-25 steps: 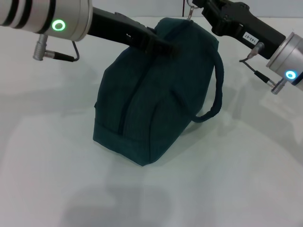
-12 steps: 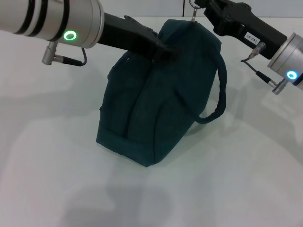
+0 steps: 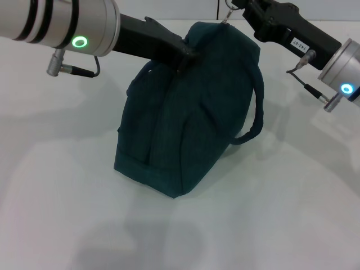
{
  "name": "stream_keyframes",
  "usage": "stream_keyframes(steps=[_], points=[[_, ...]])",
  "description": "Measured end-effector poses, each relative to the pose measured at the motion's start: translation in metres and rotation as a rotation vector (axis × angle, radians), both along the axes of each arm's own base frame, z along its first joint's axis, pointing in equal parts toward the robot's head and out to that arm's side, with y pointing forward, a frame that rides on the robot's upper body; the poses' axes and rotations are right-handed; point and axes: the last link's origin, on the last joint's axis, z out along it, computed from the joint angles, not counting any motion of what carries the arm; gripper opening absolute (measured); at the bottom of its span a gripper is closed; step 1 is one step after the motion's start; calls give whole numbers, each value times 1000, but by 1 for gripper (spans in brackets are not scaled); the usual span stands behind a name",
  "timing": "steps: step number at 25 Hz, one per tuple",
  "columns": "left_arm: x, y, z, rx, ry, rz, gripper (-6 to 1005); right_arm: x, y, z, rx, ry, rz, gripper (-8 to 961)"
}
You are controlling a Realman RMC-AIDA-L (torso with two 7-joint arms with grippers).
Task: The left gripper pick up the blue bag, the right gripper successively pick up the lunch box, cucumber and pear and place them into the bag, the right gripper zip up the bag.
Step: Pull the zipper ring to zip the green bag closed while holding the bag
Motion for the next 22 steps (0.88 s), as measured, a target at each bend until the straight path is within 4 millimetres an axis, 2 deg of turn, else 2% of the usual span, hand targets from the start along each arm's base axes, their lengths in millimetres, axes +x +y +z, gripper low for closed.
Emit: stream_keyframes(steps=[9, 18, 22], points=[[4, -4, 3, -14, -40, -50, 64, 3, 0, 2, 6, 10, -17, 61], [5, -9, 15, -18, -143, -101, 71, 44, 6, 7, 30, 13, -201, 63], [2, -10, 20, -8, -170, -103, 79, 52, 7, 5, 30, -9, -246, 64]])
